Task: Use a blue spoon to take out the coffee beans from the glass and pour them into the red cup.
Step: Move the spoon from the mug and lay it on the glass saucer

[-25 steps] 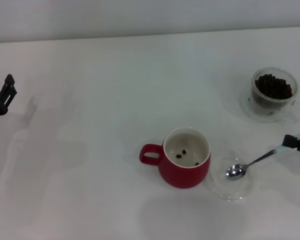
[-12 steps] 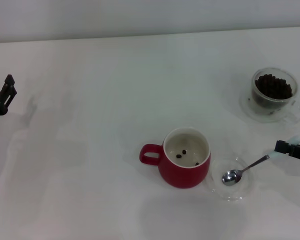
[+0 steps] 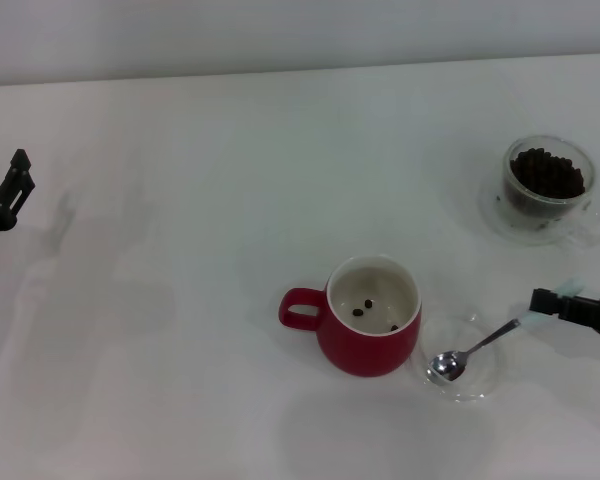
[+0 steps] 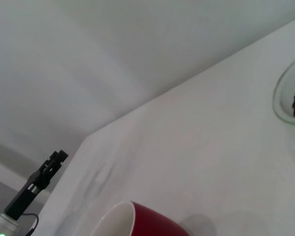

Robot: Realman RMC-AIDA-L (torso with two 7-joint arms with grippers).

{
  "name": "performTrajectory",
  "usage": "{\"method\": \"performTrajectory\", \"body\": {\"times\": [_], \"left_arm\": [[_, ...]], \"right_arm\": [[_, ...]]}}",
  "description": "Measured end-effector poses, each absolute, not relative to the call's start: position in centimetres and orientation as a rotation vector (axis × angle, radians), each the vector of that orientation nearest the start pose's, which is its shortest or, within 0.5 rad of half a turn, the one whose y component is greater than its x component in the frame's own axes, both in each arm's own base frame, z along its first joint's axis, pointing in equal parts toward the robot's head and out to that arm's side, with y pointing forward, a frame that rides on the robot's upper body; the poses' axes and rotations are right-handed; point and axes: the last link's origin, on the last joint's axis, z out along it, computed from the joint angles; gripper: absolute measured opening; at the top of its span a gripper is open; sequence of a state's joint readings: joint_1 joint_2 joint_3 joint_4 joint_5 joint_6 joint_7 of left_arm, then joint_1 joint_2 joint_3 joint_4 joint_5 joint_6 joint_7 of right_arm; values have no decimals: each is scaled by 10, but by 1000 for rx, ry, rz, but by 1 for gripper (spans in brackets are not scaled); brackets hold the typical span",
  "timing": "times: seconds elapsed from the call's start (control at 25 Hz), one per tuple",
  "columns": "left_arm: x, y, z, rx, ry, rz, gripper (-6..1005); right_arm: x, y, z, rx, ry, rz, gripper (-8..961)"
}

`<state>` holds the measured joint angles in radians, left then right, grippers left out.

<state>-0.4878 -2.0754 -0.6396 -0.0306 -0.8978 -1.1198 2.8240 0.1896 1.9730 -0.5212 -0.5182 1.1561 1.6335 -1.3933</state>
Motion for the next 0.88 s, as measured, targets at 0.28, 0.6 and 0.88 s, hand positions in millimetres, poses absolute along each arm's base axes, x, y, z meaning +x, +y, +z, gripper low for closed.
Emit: {"method": "performTrajectory", "body": {"times": [0.28, 0.6, 0.88], "left_arm": [[-338, 331, -25, -1758, -612, -650, 730], [-339, 329, -26, -1758, -616, -655, 729], [-340, 327, -27, -1756, -623, -653, 730]], "right_arm": [[379, 215, 38, -2180, 1629, 858, 169], [381, 217, 38, -2165, 1627, 840, 252], [385, 224, 35, -2147, 1613, 790, 255]]}}
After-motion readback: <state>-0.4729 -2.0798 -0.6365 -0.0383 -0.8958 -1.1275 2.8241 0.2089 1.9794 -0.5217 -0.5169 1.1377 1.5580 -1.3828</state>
